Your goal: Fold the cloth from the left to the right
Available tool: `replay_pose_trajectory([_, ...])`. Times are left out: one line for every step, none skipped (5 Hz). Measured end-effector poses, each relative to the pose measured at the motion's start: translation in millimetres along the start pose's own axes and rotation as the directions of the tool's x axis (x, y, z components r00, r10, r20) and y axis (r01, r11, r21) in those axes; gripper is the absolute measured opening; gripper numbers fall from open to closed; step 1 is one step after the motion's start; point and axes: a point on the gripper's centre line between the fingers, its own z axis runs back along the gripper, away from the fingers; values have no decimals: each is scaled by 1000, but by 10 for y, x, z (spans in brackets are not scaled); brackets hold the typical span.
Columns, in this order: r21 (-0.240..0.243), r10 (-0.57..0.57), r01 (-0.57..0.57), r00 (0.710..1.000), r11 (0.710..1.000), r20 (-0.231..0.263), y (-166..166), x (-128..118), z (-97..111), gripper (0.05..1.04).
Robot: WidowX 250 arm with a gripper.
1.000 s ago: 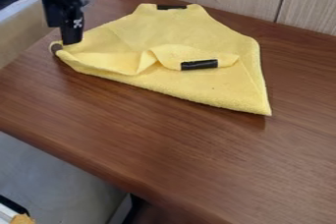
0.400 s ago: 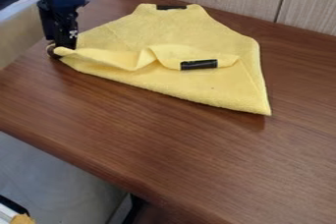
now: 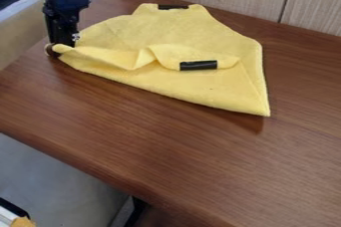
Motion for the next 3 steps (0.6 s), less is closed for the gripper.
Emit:
replay_pose_trajectory([5, 5, -5, 1000, 1000, -1, 10, -2, 3, 73])
replay_pose_trajectory([-8, 16, -16, 1000, 1000, 13, -1, 24, 24, 55])
replay_pose_trajectory([-33, 31, -30, 999, 999, 35, -22, 60, 57, 55])
